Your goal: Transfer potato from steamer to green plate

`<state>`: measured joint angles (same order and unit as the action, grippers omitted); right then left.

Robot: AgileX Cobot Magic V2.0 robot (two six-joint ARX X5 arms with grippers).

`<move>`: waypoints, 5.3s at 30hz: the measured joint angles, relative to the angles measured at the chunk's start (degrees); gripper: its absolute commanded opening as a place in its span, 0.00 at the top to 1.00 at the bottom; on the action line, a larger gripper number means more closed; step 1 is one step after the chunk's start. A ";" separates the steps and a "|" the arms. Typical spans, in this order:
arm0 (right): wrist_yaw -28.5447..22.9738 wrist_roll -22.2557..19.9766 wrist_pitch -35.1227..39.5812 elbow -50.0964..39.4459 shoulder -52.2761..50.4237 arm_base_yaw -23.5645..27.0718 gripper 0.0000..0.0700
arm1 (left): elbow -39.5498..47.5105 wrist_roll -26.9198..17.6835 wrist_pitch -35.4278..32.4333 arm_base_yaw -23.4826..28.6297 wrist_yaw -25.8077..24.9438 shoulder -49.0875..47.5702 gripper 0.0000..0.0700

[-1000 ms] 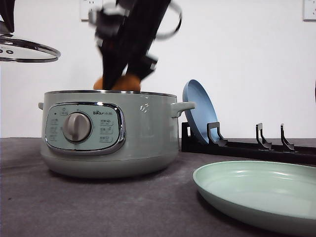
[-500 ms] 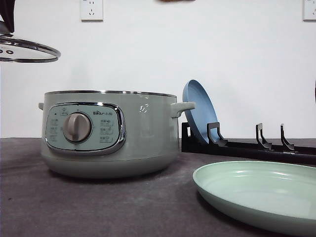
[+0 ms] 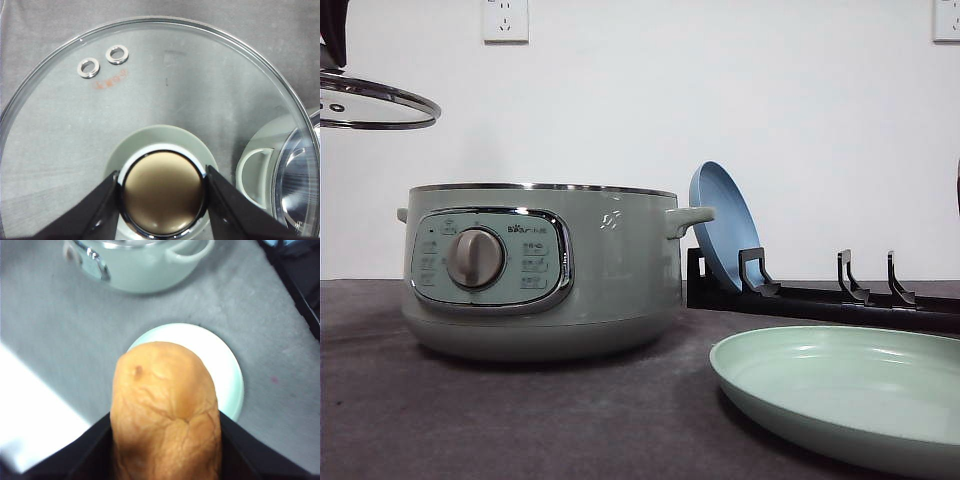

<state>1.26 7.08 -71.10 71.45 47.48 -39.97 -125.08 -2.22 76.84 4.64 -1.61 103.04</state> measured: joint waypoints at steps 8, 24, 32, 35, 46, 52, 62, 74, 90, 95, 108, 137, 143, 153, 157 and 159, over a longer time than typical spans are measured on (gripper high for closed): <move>-0.01 10.34 12.77 -21.70 -15.05 0.00 0.73 | 0.00 0.00 0.00 0.00 0.00 0.00 1.00; -1.09 21.91 34.45 -39.07 -2.27 1.24 0.73 | 0.00 0.00 0.00 0.00 0.00 0.00 1.00; -1.07 21.34 43.50 -39.07 9.44 3.39 0.73 | 0.00 0.02 -0.02 0.00 0.00 0.00 1.00; -1.06 20.57 45.98 -39.07 12.74 3.88 0.73 | 0.00 0.02 -0.02 0.00 0.00 0.00 1.00; -1.15 16.10 48.23 -39.07 20.76 4.01 0.73 | 0.00 0.02 -0.07 0.00 0.00 0.00 1.00; -1.27 15.22 48.23 -39.07 21.94 4.02 0.66 | 0.00 0.00 -0.09 0.00 0.00 0.00 1.00; -1.46 15.22 47.19 -37.99 20.58 4.02 0.22 | 0.00 0.00 -0.09 0.00 0.00 0.00 1.00; -1.27 13.72 27.18 -20.48 4.10 4.02 0.02 | 0.00 0.03 -0.09 0.00 0.00 0.00 1.00; -1.29 13.67 16.49 -8.19 -14.98 4.02 0.02 | 0.00 0.22 0.09 -2.23 -0.02 0.00 1.00; -1.28 13.67 15.97 -8.19 -17.94 4.02 0.02 | 0.00 0.22 0.07 -2.89 -0.01 0.00 1.00; -1.29 13.72 14.55 -8.19 -18.73 4.02 0.02 | 0.00 0.92 0.52 -9.85 0.02 0.00 1.00; -1.29 13.72 14.57 -8.19 -18.73 4.02 0.02 | 4.04 1.15 -3.28 -32.79 -0.04 -0.05 1.00; -1.27 13.72 14.57 -8.19 -18.73 4.02 0.02 | 5.59 0.54 -3.78 -33.03 -0.02 0.09 1.00; -1.29 13.72 14.57 -8.19 -18.73 4.02 0.02 | 6.97 -0.13 -4.68 -33.03 -0.02 3.69 1.00; -1.29 13.72 14.57 -8.19 -18.73 4.02 0.02 | 7.01 -0.30 -4.84 -33.03 -0.02 5.35 1.00; -1.29 13.72 14.57 -8.19 -18.73 4.02 0.02 | 7.02 -0.31 -4.93 -33.03 -0.02 5.85 1.00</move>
<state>-0.03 20.80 -56.53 63.26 28.75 -35.94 -118.06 -2.52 71.90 -28.38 -1.63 108.90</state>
